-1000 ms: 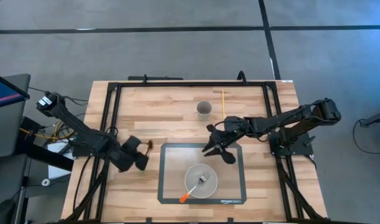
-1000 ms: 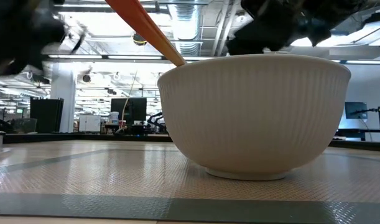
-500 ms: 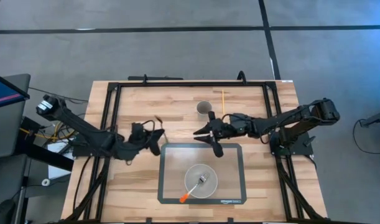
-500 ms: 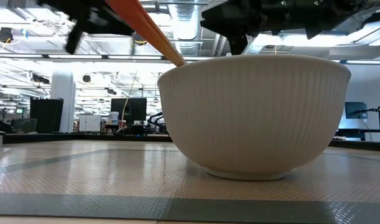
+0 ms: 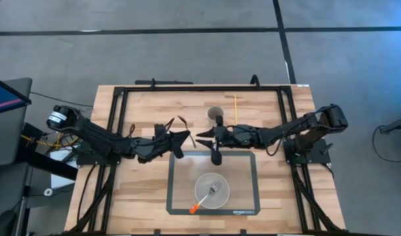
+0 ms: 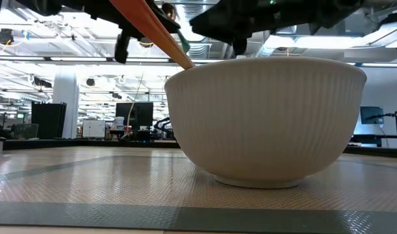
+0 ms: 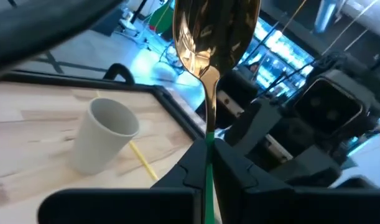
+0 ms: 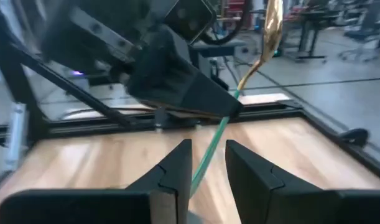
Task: Pick & Place Utensil
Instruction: Put the green spoon into the gray bowl on the brown mat
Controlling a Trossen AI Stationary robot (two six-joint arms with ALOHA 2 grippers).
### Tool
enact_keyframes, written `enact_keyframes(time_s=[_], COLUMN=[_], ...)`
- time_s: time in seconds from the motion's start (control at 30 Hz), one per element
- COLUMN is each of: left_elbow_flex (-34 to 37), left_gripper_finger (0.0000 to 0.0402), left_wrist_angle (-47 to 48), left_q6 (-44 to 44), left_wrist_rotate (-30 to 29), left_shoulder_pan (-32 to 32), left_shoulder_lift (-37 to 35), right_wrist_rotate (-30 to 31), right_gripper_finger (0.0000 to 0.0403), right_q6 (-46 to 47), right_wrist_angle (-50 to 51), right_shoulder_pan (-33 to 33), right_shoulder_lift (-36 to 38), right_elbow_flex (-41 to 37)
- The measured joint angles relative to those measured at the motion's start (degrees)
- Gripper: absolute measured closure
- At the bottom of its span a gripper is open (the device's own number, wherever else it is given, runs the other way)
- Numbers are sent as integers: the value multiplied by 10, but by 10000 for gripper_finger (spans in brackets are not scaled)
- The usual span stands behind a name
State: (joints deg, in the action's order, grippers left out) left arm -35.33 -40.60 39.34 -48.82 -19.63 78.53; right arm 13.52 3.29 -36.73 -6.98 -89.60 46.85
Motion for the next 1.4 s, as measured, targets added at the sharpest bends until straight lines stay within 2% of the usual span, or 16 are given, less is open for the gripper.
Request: enact_keyframes(time_s=[0.23, 0.37, 0.53, 0.67, 0.83, 1.03, 1.13, 1.4], left_elbow_flex=[0, 0, 0, 0, 0, 0, 0, 5], left_gripper_finger=[387, 387, 385, 383, 382, 371, 363, 355], left_wrist_angle=[-15, -22, -21, -19, -17, -19, -17, -11], left_q6=[27, 25, 25, 14, 11, 12, 12, 13], left_wrist_rotate=[4, 9, 12, 12, 10, 17, 15, 34], left_shoulder_pan=[15, 18, 18, 18, 17, 12, 8, -10], left_shoulder_lift=[15, 14, 14, 14, 14, 14, 14, 13], right_wrist_rotate=[34, 74, 103, 105, 110, 121, 122, 121], right_gripper_finger=[312, 312, 314, 340, 395, 391, 400, 401], right_q6=[-7, -4, -4, -2, -2, 13, 15, 97], right_wrist_angle=[5, 4, 14, 20, 28, 41, 74, 226], right_shoulder_pan=[0, 0, 0, 1, -1, -1, 0, -4], right_shoulder_lift=[-53, -81, -91, -91, -91, -91, -77, 7], right_elbow_flex=[38, 65, 78, 79, 79, 79, 78, 78])
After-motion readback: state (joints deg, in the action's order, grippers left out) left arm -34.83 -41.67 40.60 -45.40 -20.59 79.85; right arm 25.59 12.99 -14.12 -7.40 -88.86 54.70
